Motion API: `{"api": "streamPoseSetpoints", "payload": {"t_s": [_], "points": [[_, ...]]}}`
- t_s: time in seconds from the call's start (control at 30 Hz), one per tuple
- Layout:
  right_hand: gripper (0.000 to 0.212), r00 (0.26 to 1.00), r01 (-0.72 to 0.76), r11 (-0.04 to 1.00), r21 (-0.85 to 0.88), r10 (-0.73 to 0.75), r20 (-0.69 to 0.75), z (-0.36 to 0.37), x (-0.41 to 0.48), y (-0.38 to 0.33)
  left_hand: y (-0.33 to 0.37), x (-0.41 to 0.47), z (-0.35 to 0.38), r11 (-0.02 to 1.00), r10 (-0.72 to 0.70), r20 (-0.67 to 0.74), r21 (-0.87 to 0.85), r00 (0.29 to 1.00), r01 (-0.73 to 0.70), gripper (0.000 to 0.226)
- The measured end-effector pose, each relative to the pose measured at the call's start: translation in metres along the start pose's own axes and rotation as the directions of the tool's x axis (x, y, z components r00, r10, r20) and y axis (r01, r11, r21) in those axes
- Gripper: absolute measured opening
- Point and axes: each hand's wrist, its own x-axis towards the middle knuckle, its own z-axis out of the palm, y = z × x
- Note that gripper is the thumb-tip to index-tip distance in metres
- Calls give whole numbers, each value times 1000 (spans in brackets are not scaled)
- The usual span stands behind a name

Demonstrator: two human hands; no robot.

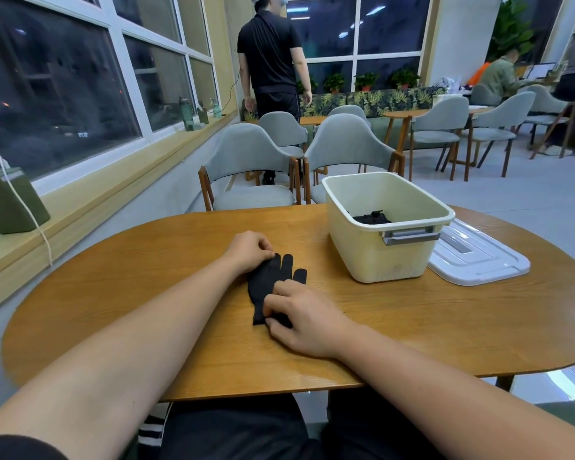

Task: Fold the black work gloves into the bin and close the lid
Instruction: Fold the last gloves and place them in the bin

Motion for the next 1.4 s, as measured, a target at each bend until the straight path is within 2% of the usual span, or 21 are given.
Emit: {"api": "streamPoseSetpoints", "payload": {"t_s": [0.27, 0.37, 0.5, 0.63, 0.77, 1.0, 1.23, 1.4], "points": [[13, 1000, 3, 1000, -11, -3, 0, 1, 0, 0, 5, 2, 5, 1000, 1, -8, -7, 1000, -1, 11], [14, 1000, 0, 1000, -2, 0, -11, 1, 0, 1, 5, -1, 4, 1000, 4, -66, -13, 998, -5, 16], [16, 1000, -12, 1000, 10, 12, -20, 3, -1, 2, 7, -10, 3, 990, 139, -165, 20, 976, -138, 5], [15, 1000, -15, 1000, 25, 15, -20, 2, 0, 1, 12, -21, 2, 963, 262, -88, 93, 961, -254, 9], [14, 1000, -21, 999, 34, 22, -21, 2, -1, 0, 9, -21, 9, 962, 256, -46, 114, 965, -250, 6], [14, 1000, -19, 999, 37, 19, -19, 1, -1, 1, 14, -25, 16, 961, 255, -63, 127, 965, -245, 5], [15, 1000, -17, 999, 46, 17, -13, 1, -1, 1, 8, -32, 14, 961, 269, -25, 74, 963, -267, 16], [14, 999, -26, 996, 85, 29, -36, 2, -2, 3, -1, -53, -3, 955, 284, -124, -50, 951, -292, 16]]}}
